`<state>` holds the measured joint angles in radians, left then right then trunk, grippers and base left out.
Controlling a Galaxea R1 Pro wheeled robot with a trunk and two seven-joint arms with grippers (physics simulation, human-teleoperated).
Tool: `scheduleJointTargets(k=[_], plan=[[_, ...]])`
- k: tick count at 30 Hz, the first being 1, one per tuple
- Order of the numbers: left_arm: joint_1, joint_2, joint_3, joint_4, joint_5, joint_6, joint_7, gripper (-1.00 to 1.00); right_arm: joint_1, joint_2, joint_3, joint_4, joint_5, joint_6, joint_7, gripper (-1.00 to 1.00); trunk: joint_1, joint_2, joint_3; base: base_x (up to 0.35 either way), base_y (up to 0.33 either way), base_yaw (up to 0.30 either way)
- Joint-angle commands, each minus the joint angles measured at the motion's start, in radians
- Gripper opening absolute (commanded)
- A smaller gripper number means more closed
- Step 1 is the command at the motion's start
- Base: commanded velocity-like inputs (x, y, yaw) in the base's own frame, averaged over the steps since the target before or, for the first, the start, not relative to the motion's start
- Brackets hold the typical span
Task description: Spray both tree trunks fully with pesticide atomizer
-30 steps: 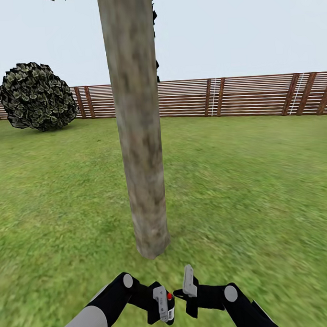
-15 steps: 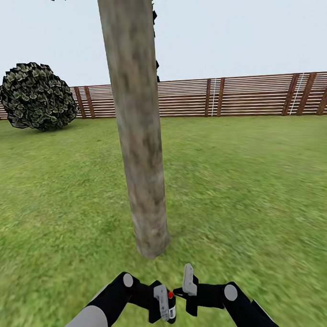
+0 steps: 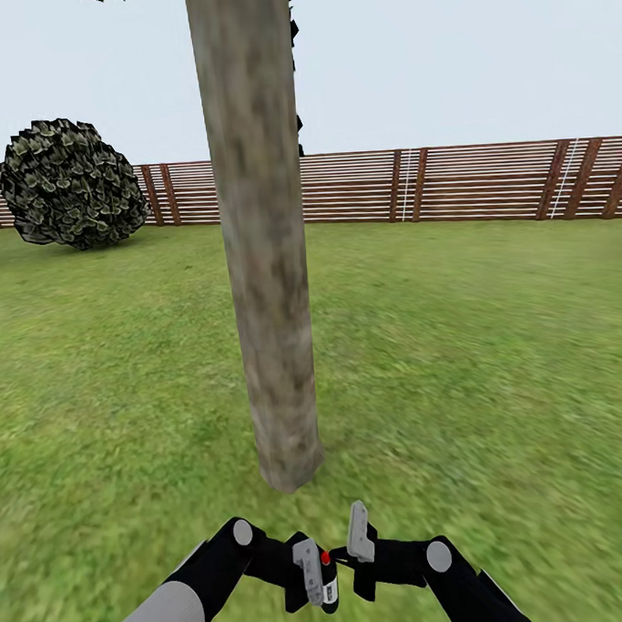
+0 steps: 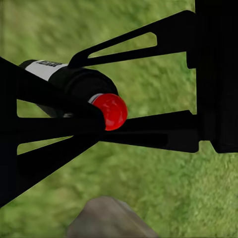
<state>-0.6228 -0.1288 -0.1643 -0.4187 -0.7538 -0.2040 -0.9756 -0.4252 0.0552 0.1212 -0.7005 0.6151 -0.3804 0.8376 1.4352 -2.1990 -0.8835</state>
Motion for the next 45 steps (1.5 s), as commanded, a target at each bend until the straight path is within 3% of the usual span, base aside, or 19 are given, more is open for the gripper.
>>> scheduleJointTargets(k=[1,16,17,21,22,38,45], plan=[[0.000,0.000,0.000,0.000,0.001,0.000,0.000,-1.00,0.000,0.000,0.000,0.000,0.000,0.000,0.000,-1.00,0.000,0.000,0.000,0.000,0.000,0.000],[0.000,0.000,0.002,0.000,0.004,-0.014,-0.003,-1.00,0.000,0.000,0.000,0.001,0.000,0.000,0.000,-1.00,0.000,0.000,0.000,0.000,0.000,0.000],[0.000,0.002,0.001,0.002,0.031,-0.013,-0.003,-1.00,0.000,0.000,0.000,0.001,0.000,0.000,0.000,-1.00,0.000,0.000,0.000,0.000,0.000,0.000],[0.000,0.010,-0.003,0.008,0.028,-0.012,-0.001,-1.00,0.000,0.000,0.000,0.001,0.000,0.000,0.000,-1.00,0.000,0.000,0.000,0.000,0.000,0.000],[0.012,0.107,-0.008,0.006,0.021,-0.011,0.001,-1.00,0.000,0.000,0.000,0.003,0.001,0.000,0.000,-1.00,0.000,0.000,0.000,0.000,0.000,0.000],[0.012,0.117,-0.006,0.008,0.019,-0.008,0.002,-1.00,0.000,-0.001,0.000,0.003,0.002,0.000,-0.002,-1.00,0.000,0.000,0.000,0.000,0.000,0.000],[0.014,0.194,-0.006,0.017,0.019,-0.008,0.004,-1.00,0.000,-0.002,-0.001,0.003,0.003,0.000,-0.002,-1.00,0.000,0.000,0.000,0.000,0.000,0.000]])
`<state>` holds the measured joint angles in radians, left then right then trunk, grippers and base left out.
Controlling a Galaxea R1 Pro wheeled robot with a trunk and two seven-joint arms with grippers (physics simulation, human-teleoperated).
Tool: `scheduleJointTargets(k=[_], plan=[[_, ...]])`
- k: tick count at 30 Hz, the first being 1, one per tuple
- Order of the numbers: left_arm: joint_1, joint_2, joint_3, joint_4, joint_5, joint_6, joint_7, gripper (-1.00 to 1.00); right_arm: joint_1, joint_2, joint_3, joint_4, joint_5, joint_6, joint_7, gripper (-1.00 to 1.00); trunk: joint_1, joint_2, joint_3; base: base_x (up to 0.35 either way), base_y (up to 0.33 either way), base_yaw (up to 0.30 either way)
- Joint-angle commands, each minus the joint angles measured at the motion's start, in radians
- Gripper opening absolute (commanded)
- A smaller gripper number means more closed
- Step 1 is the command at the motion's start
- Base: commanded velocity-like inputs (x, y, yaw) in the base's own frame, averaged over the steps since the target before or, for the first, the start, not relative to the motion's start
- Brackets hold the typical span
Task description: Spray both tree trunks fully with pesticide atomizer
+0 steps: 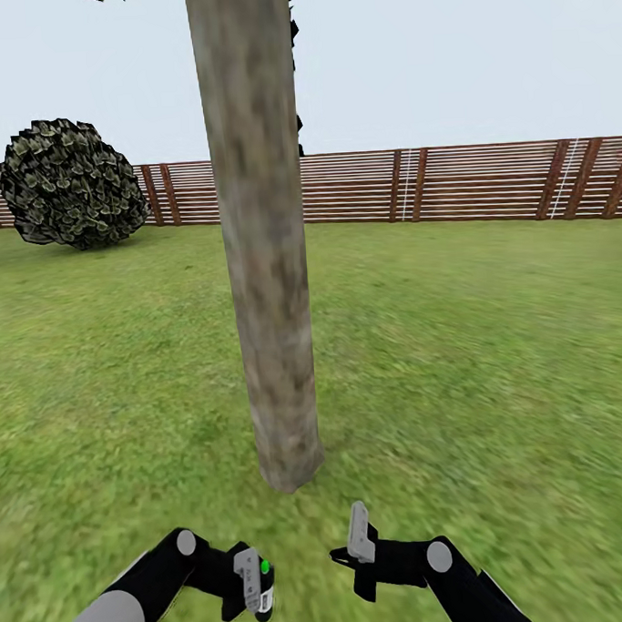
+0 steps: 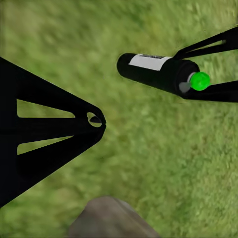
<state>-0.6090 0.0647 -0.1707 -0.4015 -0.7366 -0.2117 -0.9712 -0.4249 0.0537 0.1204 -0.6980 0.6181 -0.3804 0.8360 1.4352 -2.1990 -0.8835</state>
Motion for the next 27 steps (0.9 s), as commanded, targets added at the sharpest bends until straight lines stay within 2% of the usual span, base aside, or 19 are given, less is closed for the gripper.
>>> scheduleJointTargets(k=[1,2,5,10,12,13,15,16,17,20,21,22,23,24,25,26,27], plan=[[0.000,0.007,0.001,0.000,0.002,0.000,0.000,-1.00,0.000,0.000,0.000,0.000,0.000,0.000,0.000,-1.00,0.000,0.000,0.000,0.000,0.000,0.000],[-0.001,0.016,0.001,0.001,0.002,0.001,0.002,-1.00,0.000,0.000,-0.001,0.000,0.000,0.000,0.000,1.00,0.000,0.000,0.000,0.000,0.000,0.000],[-0.001,0.038,0.004,0.001,0.003,0.002,0.006,-1.00,0.000,-0.006,-0.005,0.003,0.000,0.000,0.000,1.00,0.000,0.000,0.000,0.000,0.000,0.000],[0.000,0.058,0.010,-0.006,0.008,0.009,0.013,-1.00,0.000,-0.014,-0.009,0.009,0.001,-0.001,-0.006,1.00,0.000,0.000,0.000,0.000,0.000,0.000],[0.000,0.069,0.021,-0.004,0.017,0.013,0.047,-1.00,0.000,-0.041,-0.022,0.021,-0.001,-0.001,-0.013,1.00,0.000,0.000,0.000,0.000,0.000,0.000],[0.000,0.072,0.043,-0.002,0.027,0.015,0.092,-1.00,0.002,-0.057,-0.046,0.032,-0.002,-0.001,-0.032,1.00,0.000,0.000,0.000,0.000,0.000,0.000],[0.001,0.072,0.090,0.000,0.039,0.016,0.164,-1.00,0.004,-0.069,-0.112,0.068,-0.003,-0.002,-0.078,1.00,0.000,0.000,0.000,0.000,0.000,0.000],[0.002,0.071,0.132,0.001,0.044,0.016,0.216,-1.00,0.006,-0.074,-0.182,0.112,-0.003,-0.003,-0.128,1.00,0.000,0.000,0.000,0.000,0.000,0.000],[0.003,0.067,0.196,0.002,0.049,0.017,0.282,-1.00,0.007,-0.079,-0.300,0.181,-0.003,-0.004,-0.226,1.00,0.000,0.000,0.000,0.000,0.000,0.000],[0.005,0.058,0.290,0.028,0.066,0.017,0.380,-1.00,0.008,-0.094,-0.440,0.263,-0.003,-0.005,-0.389,1.00,0.000,0.000,0.000,0.000,0.000,0.000],[0.006,0.054,0.325,0.053,0.079,0.016,0.432,-1.00,0.008,-0.099,-0.476,0.294,-0.003,-0.007,-0.472,1.00,0.000,0.000,0.000,0.000,0.000,0.000],[0.006,0.051,0.343,0.071,0.091,0.016,0.467,-1.00,0.009,-0.101,-0.491,0.310,-0.004,-0.008,-0.527,1.00,0.000,0.000,0.000,0.000,0.000,0.000],[0.006,0.044,0.362,0.090,0.115,0.016,0.521,-1.00,0.009,-0.102,-0.504,0.331,-0.004,-0.009,-0.615,1.00,0.000,0.000,0.000,0.000,0.000,0.000],[0.006,0.036,0.372,0.101,0.141,0.016,0.576,-1.00,0.010,-0.102,-0.511,0.351,-0.006,-0.015,-0.705,1.00,0.000,0.000,0.000,0.000,0.000,0.000],[0.006,0.031,0.375,0.108,0.158,0.017,0.610,-1.00,0.011,-0.102,-0.513,0.367,-0.008,-0.029,-0.760,1.00,0.000,0.000,0.000,0.000,0.000,0.000],[0.006,0.027,0.378,0.115,0.173,0.017,0.639,-1.00,0.013,-0.101,-0.515,0.387,-0.010,-0.052,-0.806,1.00,0.000,0.000,0.000,0.000,0.000,0.000],[0.006,0.022,0.382,0.142,0.206,0.024,0.700,-1.00,0.017,-0.096,-0.517,0.445,-0.021,-0.138,-0.900,1.00,0.000,0.000,0.000,0.000,0.000,0.000]])
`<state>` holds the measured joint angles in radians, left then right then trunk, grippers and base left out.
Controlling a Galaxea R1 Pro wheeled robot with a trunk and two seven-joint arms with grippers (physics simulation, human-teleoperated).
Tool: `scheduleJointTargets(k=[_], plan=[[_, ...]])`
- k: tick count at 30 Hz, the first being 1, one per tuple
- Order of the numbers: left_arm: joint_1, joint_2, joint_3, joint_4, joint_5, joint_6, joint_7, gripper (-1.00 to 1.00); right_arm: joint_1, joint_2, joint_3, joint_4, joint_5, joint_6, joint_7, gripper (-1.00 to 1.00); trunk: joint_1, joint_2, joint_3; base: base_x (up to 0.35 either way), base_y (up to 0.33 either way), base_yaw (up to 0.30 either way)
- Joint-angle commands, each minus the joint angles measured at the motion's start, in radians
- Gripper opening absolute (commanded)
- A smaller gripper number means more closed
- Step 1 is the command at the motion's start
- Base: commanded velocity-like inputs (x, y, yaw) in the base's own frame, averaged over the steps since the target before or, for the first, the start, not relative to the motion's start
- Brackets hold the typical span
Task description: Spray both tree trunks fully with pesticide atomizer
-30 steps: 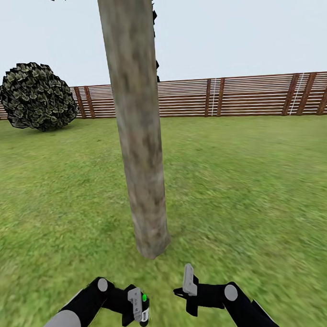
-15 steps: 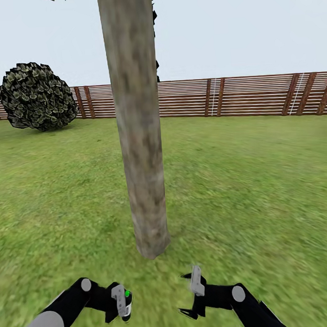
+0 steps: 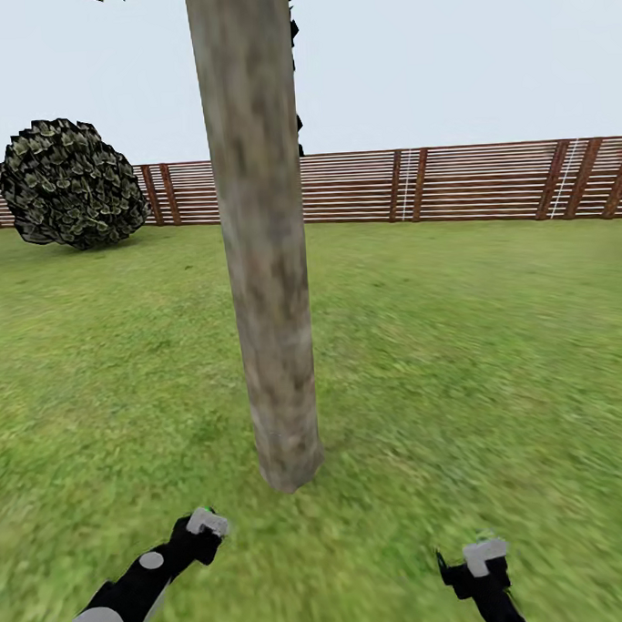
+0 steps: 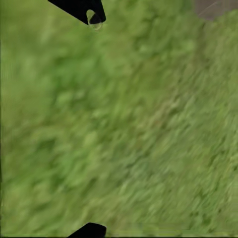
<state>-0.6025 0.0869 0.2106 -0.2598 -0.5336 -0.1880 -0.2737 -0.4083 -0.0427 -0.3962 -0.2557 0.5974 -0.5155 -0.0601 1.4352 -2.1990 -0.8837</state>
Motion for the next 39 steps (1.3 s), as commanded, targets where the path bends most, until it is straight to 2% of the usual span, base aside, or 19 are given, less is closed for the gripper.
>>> scheduleJointTargets(k=[1,4,5,6,9,14,17,19,20,22,27,29,31,32,34,35,36,38,39], plan=[[0.000,-0.002,0.003,0.021,0.028,0.004,0.038,-1.00,0.001,0.001,-0.001,0.044,-0.005,-0.048,-0.049,1.00,0.000,0.000,0.000,0.000,0.000,0.000],[0.000,-0.002,0.006,0.078,0.118,0.006,0.161,-1.00,0.002,-0.002,-0.001,0.111,-0.010,-0.103,-0.103,1.00,0.000,0.000,0.000,0.000,0.000,0.000],[0.000,-0.004,0.005,0.097,0.142,0.007,0.210,-1.00,0.003,-0.002,-0.001,0.118,-0.012,-0.110,-0.109,1.00,0.000,0.000,0.000,0.000,0.000,0.000],[0.000,-0.008,0.005,0.103,0.148,0.008,0.224,-1.00,0.002,-0.004,-0.001,0.120,-0.012,-0.111,-0.110,1.00,0.000,0.000,0.000,0.000,0.000,0.000],[0.000,-0.035,0.003,0.105,0.150,0.010,0.236,-1.00,0.003,-0.006,-0.001,0.124,-0.011,-0.112,-0.111,1.00,0.000,0.000,0.000,0.000,0.000,0.000],[0.000,-0.044,0.005,0.104,0.154,0.009,0.238,-1.00,0.003,-0.007,-0.001,0.126,-0.021,-0.112,-0.112,1.00,0.000,0.000,0.000,0.000,0.000,0.000],[0.000,-0.056,0.004,0.108,0.155,0.010,0.239,-1.00,0.003,-0.006,-0.001,0.127,-0.092,-0.112,-0.110,1.00,0.000,0.000,0.000,0.125,0.000,0.000],[0.000,-0.080,0.003,0.107,0.152,0.013,0.238,-1.00,0.003,-0.006,-0.001,0.127,-0.112,-0.112,-0.110,1.00,0.000,0.000,0.000,0.282,0.000,0.000],[0.000,-0.103,0.002,0.104,0.149,0.037,0.238,-1.00,0.003,-0.006,-0.001,0.127,-0.122,-0.111,-0.110,1.00,0.000,0.000,0.000,0.326,-0.006,0.000],[0.000,-0.107,0.004,0.101,0.151,0.071,0.240,-1.00,0.003,-0.006,-0.001,0.127,-0.124,-0.111,-0.109,1.00,0.000,0.000,0.000,0.288,-0.098,0.000],[-0.001,-0.119,0.006,0.099,0.153,0.096,0.238,-1.00,0.003,-0.006,-0.001,0.127,-0.124,-0.110,-0.109,1.00,0.000,0.000,0.000,0.130,-0.133,0.000],[-0.004,-0.128,0.004,0.094,0.153,0.129,0.238,-1.00,0.003,-0.006,-0.001,0.127,-0.124,-0.110,-0.109,1.00,0.000,0.000,0.000,0.021,-0.026,0.000],[-0.015,-0.156,0.001,0.086,0.153,0.247,0.238,-1.00,0.003,-0.005,0.000,0.127,-0.125,-0.110,-0.109,1.00,0.000,0.000,0.000,0.005,-0.006,0.000],[-0.019,-0.160,0.002,0.069,0.154,0.288,0.235,-1.00,0.003,-0.003,0.000,0.127,-0.125,-0.110,-0.109,1.00,0.000,0.000,0.000,0.002,-0.002,0.000],[-0.022,-0.153,0.005,0.013,0.155,0.331,0.229,-1.00,0.003,-0.002,0.000,0.126,-0.125,-0.110,-0.109,1.00,0.000,0.000,0.000,0.001,-0.001,0.000],[-0.023,-0.110,0.006,-0.037,0.156,0.385,0.222,-1.00,0.003,-0.003,-0.001,0.126,-0.125,-0.110,-0.109,1.00,0.000,0.000,0.000,0.000,0.000,-0.178],[-0.023,-0.088,0.006,-0.047,0.156,0.409,0.216,-1.00,0.003,-0.003,-0.001,0.125,-0.125,-0.110,-0.110,1.00,0.000,0.000,0.000,0.000,0.000,-0.238],[-0.022,-0.078,0.006,-0.053,0.155,0.425,0.212,-1.00,0.003,-0.003,-0.001,0.125,-0.125,-0.110,-0.110,1.00,0.000,0.000,0.000,0.000,0.000,-0.230],[-0.022,-0.081,0.006,-0.055,0.155,0.431,0.210,-1.00,0.003,-0.003,-0.001,0.124,-0.125,-0.110,-0.110,1.00,0.000,0.000,0.000,-0.119,0.000,-0.109]])
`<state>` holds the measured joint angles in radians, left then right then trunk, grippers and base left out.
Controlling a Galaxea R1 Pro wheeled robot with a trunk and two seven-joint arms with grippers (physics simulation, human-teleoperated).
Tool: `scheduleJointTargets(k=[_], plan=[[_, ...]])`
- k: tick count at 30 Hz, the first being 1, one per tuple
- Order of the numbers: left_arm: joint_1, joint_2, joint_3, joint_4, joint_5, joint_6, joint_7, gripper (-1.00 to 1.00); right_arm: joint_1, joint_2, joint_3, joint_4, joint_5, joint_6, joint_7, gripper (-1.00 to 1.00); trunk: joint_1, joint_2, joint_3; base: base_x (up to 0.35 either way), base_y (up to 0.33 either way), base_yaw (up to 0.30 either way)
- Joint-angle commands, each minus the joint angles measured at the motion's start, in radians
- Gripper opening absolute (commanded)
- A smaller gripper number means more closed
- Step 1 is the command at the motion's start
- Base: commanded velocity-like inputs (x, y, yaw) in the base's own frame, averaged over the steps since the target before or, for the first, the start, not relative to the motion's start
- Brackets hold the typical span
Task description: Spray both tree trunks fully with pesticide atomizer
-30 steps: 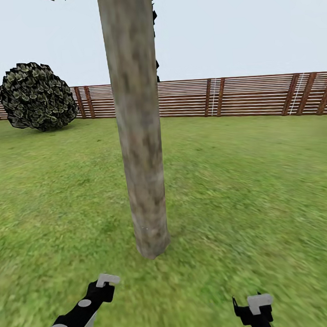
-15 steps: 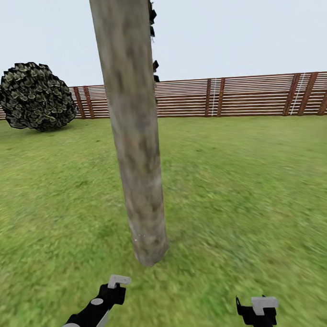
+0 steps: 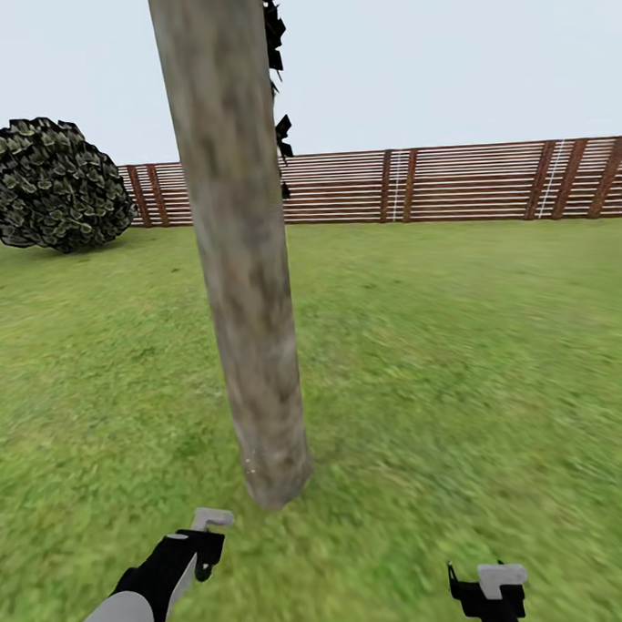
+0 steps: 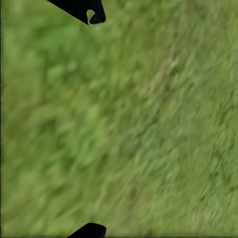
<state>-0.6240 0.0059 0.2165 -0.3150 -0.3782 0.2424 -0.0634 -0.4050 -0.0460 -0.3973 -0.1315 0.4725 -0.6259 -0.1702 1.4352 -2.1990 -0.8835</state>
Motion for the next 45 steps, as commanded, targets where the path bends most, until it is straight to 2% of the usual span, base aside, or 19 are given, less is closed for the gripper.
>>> scheduleJointTargets(k=[1,6,9,11,14,16,21,23,25,29,30,31,32,34,36,39,40,42,45], plan=[[0.001,-0.012,-0.001,-0.001,-0.001,0.001,-0.001,-1.00,0.000,0.000,0.000,0.000,0.000,0.000,0.000,1.00,0.000,0.000,0.000,-0.231,0.000,-0.056],[-0.014,-0.103,-0.009,-0.011,-0.003,0.009,-0.002,-1.00,0.000,-0.001,0.000,0.001,0.000,0.000,0.000,1.00,0.000,0.000,0.000,-0.195,0.000,-0.013],[-0.034,-0.094,-0.004,-0.030,-0.001,0.039,-0.004,-1.00,0.000,-0.003,0.000,0.001,0.001,0.000,-0.001,1.00,0.000,0.000,0.000,-0.013,0.000,-0.001],[-0.053,-0.048,-0.001,-0.081,0.002,0.088,-0.010,-1.00,0.000,-0.003,0.000,0.001,0.001,0.000,0.000,1.00,0.000,0.000,0.000,-0.002,0.000,0.000],[-0.054,-0.038,-0.002,-0.123,0.000,0.138,-0.034,-1.00,0.000,-0.003,0.000,0.001,0.002,0.000,0.000,1.00,0.000,0.000,0.000,0.000,0.000,0.000],[-0.050,-0.047,-0.006,-0.137,-0.001,0.152,-0.043,-1.00,0.000,-0.003,0.000,0.001,0.001,0.000,0.000,1.00,0.000,0.000,0.000,-0.133,0.000,0.000],[-0.051,-0.118,-0.010,-0.142,-0.002,0.156,-0.049,-1.00,0.000,-0.003,0.000,0.001,0.002,0.000,0.000,1.00,0.000,0.000,0.000,-0.315,0.000,0.000],[-0.058,-0.127,-0.011,-0.143,-0.002,0.160,-0.050,-1.00,0.000,-0.003,0.000,0.001,0.002,0.000,0.000,1.00,0.000,0.000,0.000,-0.169,0.000,0.000],[-0.066,-0.124,-0.012,-0.144,-0.002,0.163,-0.050,-1.00,0.000,-0.003,0.000,0.001,0.002,0.000,0.000,1.00,0.000,0.000,0.000,-0.060,0.000,0.000],[-0.126,-0.042,-0.009,-0.178,-0.001,0.252,-0.068,-1.00,0.000,-0.003,0.000,0.002,0.002,0.000,0.000,1.00,0.000,0.000,0.000,-0.006,0.000,0.000],[-0.135,-0.028,-0.009,-0.180,-0.001,0.265,-0.088,-1.00,0.000,-0.003,0.000,0.003,0.002,0.000,-0.001,1.00,0.000,0.000,0.000,-0.002,0.000,0.000],[-0.148,-0.011,-0.011,-0.183,-0.003,0.282,-0.155,-1.00,0.000,-0.003,0.000,0.003,0.002,0.000,0.000,1.00,0.000,0.000,0.000,0.000,0.000,0.000],[-0.151,-0.013,-0.012,-0.184,-0.004,0.287,-0.183,-1.00,0.000,-0.003,0.000,0.003,0.002,0.000,0.000,1.00,0.000,0.000,0.000,0.000,0.000,0.000],[-0.155,-0.049,-0.014,-0.186,-0.005,0.292,-0.208,-1.00,0.000,-0.003,0.001,0.003,0.002,0.000,0.000,1.00,0.000,0.000,0.000,0.000,0.000,0.000],[-0.159,-0.110,-0.032,-0.186,-0.009,0.305,-0.215,-1.00,0.000,-0.003,0.001,0.003,0.002,0.000,0.000,1.00,0.000,0.000,0.000,0.000,0.000,0.000],[-0.176,-0.120,-0.054,-0.198,-0.006,0.344,-0.220,-1.00,0.000,-0.003,0.001,0.003,0.002,0.000,0.000,1.00,0.000,0.000,0.000,0.000,0.000,0.000],[-0.183,-0.112,-0.055,-0.210,-0.006,0.355,-0.222,-1.00,0.000,-0.004,0.001,0.004,0.002,0.000,0.000,1.00,0.000,0.000,0.000,0.000,0.000,0.000],[-0.191,-0.052,-0.054,-0.234,-0.004,0.373,-0.234,-1.00,0.000,-0.004,0.001,0.004,0.002,0.000,0.000,1.00,0.000,0.000,0.000,0.000,0.000,0.000],[-0.192,-0.009,-0.056,-0.242,-0.002,0.393,-0.249,-1.00,0.000,-0.003,0.001,0.004,0.002,0.000,0.000,1.00,0.000,0.000,0.000,0.000,0.000,0.000]])
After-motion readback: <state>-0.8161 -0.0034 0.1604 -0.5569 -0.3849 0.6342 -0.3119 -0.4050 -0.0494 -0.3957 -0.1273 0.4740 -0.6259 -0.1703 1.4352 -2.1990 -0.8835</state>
